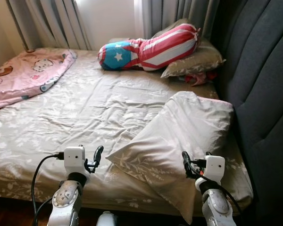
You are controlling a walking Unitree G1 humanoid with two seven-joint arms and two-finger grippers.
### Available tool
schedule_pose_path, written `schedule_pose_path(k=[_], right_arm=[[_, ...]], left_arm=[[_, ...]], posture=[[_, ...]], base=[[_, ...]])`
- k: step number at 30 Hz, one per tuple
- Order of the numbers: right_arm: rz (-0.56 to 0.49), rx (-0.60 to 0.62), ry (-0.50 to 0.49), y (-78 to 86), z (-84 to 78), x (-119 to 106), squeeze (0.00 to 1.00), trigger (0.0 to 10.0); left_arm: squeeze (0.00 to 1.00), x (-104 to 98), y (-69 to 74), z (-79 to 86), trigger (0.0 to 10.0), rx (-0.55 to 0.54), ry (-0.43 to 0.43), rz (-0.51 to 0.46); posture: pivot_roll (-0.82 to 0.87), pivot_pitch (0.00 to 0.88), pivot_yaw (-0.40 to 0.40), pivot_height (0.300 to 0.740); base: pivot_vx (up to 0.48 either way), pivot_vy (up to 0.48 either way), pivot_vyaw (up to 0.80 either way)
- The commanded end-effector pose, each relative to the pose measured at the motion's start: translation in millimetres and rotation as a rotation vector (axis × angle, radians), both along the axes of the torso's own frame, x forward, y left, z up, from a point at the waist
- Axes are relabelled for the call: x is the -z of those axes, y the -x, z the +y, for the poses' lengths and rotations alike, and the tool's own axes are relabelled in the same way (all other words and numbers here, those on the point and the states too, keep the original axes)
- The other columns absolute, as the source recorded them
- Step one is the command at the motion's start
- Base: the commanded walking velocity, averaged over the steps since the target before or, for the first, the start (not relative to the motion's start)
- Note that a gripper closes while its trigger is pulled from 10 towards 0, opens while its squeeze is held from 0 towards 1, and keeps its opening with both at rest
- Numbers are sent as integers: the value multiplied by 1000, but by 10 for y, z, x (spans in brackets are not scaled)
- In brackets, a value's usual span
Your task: Clean up the room
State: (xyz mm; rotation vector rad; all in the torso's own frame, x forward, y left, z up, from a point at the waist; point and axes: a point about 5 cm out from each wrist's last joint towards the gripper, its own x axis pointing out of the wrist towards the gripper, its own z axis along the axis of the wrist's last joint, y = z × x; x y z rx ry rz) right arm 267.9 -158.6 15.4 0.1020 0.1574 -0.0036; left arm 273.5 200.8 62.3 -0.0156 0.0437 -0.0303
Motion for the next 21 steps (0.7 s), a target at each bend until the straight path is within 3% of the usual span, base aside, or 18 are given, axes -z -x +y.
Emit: schedule_pose_path(k=[1, 9, 21], right_arm=[[-3, -2, -10, -21, 25, -16, 0, 10000], [-10, -1, -11, -33, 20, -28, 0, 10000], [-4, -14, -10, -38, 48, -24, 0, 10000]], left_arm=[[0, -45, -19, 15, 10000, -3, 7, -14], [0, -49, -24, 17, 10000, -5, 8, -13], [0, -44, -14, 32, 10000, -17, 8, -12]], posture=[[15, 0, -33, 655], [14, 0, -32, 655], [16, 0, -38, 655]], base=[[0, 0, 0], [0, 0, 0], [260, 0, 0]])
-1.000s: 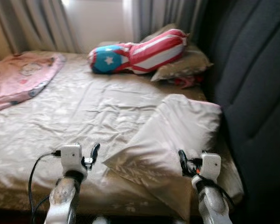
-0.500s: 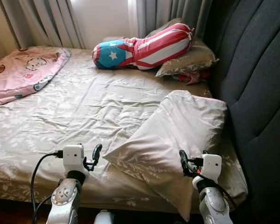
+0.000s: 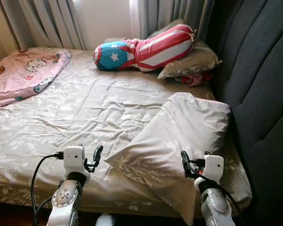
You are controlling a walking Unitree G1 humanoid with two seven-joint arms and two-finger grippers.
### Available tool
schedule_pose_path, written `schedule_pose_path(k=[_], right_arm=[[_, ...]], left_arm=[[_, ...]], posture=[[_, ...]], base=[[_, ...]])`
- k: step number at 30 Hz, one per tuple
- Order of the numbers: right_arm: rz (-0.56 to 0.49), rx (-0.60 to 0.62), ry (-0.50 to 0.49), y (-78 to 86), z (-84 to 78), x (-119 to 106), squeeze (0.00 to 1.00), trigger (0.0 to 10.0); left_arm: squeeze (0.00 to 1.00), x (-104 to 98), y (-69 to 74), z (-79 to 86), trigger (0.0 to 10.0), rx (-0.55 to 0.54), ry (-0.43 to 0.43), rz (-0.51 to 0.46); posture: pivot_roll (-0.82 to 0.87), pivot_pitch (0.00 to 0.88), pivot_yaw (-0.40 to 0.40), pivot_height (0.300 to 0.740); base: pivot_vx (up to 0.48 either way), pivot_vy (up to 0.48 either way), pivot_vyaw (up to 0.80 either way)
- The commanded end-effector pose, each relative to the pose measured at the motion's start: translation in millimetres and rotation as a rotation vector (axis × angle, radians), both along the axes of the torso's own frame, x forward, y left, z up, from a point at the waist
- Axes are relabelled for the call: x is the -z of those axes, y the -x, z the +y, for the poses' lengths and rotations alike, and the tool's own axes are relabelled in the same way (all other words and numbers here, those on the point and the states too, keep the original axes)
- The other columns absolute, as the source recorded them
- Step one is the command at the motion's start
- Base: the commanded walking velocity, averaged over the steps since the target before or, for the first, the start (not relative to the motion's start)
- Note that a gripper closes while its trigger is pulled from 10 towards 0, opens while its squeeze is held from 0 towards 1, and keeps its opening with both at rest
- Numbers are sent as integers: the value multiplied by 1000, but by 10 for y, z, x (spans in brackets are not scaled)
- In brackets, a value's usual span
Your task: Clean up the room
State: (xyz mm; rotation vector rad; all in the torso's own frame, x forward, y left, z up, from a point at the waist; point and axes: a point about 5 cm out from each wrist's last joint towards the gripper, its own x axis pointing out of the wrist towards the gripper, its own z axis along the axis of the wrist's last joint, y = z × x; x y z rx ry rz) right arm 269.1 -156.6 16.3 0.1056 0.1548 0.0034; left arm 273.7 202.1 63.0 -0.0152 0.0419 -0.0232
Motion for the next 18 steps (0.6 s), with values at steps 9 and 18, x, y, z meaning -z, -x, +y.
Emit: schedule_pose_path(k=[9, 18], right_arm=[[0, -5, -8, -33, 30, -19, 0, 10000], [26, 11, -25, -27, 25, 18, 0, 10000]], left_arm=[[0, -39, -14, 10, 10000, -9, 12, -14], [0, -43, -11, 5, 10000, -11, 13, -17]], posture=[[14, 0, -39, 655], [16, 0, -41, 655]], base=[[305, 0, 0], [285, 0, 0]])
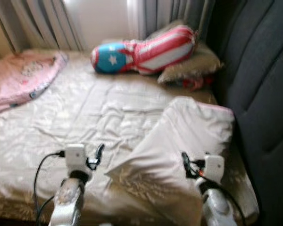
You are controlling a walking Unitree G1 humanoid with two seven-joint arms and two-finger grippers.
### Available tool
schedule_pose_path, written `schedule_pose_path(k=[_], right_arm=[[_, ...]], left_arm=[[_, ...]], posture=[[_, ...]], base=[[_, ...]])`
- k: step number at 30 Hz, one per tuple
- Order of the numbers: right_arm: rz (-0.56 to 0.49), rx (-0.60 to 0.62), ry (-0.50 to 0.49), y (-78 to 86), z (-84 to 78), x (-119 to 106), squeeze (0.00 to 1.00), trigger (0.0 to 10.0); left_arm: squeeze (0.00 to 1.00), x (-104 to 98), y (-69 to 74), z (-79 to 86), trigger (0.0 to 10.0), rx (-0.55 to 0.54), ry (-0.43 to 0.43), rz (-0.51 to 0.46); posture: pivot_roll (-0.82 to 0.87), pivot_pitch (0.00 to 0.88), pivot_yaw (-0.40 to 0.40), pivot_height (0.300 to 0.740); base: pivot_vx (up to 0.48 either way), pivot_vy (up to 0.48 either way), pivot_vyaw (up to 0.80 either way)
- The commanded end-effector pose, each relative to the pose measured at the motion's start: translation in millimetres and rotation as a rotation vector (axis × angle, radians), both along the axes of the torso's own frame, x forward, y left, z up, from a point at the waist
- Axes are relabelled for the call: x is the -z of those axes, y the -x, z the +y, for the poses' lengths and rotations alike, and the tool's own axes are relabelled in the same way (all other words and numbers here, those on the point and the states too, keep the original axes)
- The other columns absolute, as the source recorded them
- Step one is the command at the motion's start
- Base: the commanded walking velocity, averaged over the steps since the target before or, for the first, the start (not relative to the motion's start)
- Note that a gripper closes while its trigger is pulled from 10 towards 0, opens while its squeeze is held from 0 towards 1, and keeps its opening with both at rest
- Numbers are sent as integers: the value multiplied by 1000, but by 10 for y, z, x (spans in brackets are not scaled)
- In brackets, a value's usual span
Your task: Clean up the room
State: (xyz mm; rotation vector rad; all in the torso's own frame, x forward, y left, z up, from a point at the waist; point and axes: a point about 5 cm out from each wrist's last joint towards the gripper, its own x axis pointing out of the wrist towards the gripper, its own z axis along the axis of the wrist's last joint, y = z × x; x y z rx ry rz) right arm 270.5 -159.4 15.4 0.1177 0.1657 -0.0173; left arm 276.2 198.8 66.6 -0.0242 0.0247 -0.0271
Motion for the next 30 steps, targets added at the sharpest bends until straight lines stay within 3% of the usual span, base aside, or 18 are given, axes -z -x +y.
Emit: schedule_pose_path(k=[1, 10, 11, 20, 24, 27, 30], right_arm=[[14, -10, -13, -12, 52, 11, 0, 10000], [69, 47, -27, 18, -18, 87, 0, 10000], [88, 64, -31, 27, -40, 111, 1000, 10000], [267, 202, -105, 97, -239, 325, 1000, 10000], [381, 157, -146, 140, -190, 445, 1000, 10000], [405, 178, -217, 139, -190, 470, 1000, 10000], [414, 180, -220, 137, -203, 478, 1000, 10000]], left_arm=[[0, -6, 14, 38, 10000, -14, 4, 1], [0, -6, 17, 31, 10000, -7, 1, 2], [0, -6, 18, 31, 10000, -6, 1, 3], [0, -12, 35, 55, 10000, -1, -10, 9], [0, -15, 45, 67, 10000, 2, -15, 12], [0, -27, 42, 69, 10000, 6, -17, 10], [0, -34, 44, 74, 10000, 9, -20, 11]], posture=[[16, 0, -41, 655], [17, 0, -38, 655], [17, 0, -38, 655], [25, 0, -28, 655], [28, 0, -24, 655], [30, 0, -18, 655], [36, 0, -15, 655]], base=[[0, 0, 0], [0, 0, 0], [0, 0, 0], [0, 0, 0], [0, 0, 0], [0, 0, 0], [0, 0, 0]])
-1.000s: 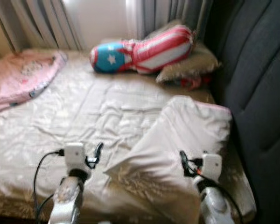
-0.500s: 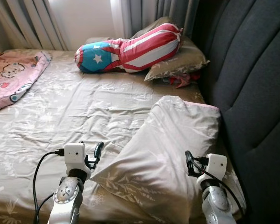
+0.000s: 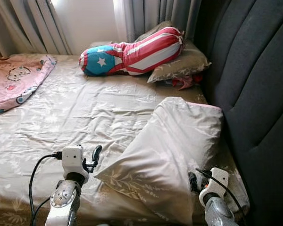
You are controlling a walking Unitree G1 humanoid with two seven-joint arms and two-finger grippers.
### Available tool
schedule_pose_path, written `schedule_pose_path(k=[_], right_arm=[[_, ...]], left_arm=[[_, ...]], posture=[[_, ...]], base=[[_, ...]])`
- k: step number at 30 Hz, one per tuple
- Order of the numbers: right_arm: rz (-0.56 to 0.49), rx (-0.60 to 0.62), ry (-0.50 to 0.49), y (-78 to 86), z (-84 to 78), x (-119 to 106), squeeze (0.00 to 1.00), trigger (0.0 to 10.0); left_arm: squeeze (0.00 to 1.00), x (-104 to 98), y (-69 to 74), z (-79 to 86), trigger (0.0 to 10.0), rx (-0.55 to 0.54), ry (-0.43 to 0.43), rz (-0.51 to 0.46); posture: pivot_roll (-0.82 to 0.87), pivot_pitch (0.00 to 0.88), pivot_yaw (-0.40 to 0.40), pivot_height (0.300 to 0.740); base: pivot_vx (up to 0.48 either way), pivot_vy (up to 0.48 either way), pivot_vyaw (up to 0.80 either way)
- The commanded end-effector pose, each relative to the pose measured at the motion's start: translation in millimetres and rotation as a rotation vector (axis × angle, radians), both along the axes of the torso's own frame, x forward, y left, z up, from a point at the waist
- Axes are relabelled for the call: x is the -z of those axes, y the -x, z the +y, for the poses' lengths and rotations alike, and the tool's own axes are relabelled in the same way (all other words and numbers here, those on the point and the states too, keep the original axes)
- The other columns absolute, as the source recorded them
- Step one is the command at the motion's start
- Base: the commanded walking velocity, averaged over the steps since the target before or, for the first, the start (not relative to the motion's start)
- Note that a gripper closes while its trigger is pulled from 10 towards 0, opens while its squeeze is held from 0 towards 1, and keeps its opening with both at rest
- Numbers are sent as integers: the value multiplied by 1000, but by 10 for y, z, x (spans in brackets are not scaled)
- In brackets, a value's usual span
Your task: Clean up the room
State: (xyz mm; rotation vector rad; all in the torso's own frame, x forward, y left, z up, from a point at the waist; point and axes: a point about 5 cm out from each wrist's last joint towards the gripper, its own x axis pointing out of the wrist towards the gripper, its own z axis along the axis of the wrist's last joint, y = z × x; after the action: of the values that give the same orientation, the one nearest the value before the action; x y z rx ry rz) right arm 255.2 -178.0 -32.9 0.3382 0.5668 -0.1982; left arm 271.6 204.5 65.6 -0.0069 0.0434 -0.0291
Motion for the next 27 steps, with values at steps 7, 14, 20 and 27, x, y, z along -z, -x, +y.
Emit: schedule_pose_path(k=[7, 14, 20, 27], right_arm=[[50, 38, -21, 8, -47, 36, 1000, 10000], [95, 17, -61, 56, 6, 97, 1000, 10000], [141, -6, -107, 142, 62, 176, 0, 10000], [253, -70, -116, 293, 141, 301, 0, 10000]], left_arm=[[0, -55, 17, 48, 10000, 10, -12, -6], [0, -82, 35, 73, 10000, 16, -21, -6], [0, -100, 34, 49, 10000, 28, -26, -4], [0, -124, 61, 60, 10000, 38, -37, 1]], posture=[[49, 0, -5, 655], [51, 0, 9, 655], [59, 0, 18, 655], [74, 0, 22, 655]], base=[[0, 0, 0], [0, 0, 0], [0, 0, 0], [0, 0, 0]])
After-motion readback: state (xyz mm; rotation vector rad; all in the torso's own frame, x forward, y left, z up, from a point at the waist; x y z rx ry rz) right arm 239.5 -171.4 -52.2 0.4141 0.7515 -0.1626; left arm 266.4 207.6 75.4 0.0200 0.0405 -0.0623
